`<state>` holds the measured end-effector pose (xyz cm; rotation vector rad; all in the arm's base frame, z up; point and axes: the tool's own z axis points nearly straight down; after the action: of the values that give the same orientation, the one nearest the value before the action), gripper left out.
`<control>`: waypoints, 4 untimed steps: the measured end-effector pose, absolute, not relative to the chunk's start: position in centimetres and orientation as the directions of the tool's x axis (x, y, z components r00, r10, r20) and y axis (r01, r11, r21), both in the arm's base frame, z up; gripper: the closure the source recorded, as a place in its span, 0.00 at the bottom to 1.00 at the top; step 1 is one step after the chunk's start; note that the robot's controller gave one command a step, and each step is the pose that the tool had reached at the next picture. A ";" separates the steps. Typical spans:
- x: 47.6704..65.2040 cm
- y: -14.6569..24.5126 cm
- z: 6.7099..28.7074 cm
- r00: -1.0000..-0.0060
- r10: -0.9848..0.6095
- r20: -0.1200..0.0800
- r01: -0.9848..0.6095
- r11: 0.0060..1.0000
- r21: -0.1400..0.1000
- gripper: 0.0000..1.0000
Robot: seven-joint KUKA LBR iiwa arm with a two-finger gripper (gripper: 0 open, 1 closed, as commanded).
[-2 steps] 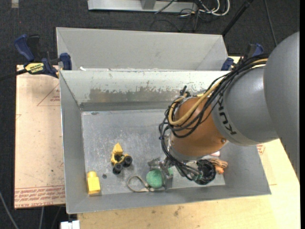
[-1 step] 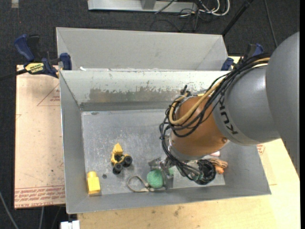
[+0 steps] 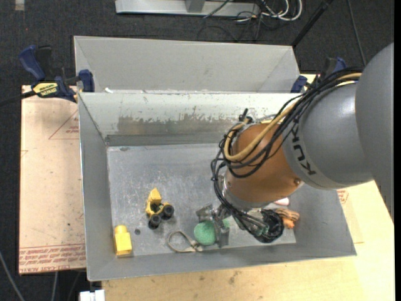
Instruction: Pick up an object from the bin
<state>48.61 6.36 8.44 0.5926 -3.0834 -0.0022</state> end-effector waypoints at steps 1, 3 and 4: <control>48.7 6.4 9.3 -0.929 -0.371 -0.001 -0.371 0.929 0.001 1.00; 48.7 6.4 11.0 -0.929 -0.370 -0.001 -0.370 0.929 0.001 1.00; 48.7 6.4 11.9 -0.929 -0.370 -0.001 -0.370 0.929 0.001 1.00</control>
Offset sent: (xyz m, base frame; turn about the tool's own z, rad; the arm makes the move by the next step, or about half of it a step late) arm -0.0001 -0.0001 0.0434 0.0000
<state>48.66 6.42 11.87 0.5919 -3.0859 -0.0017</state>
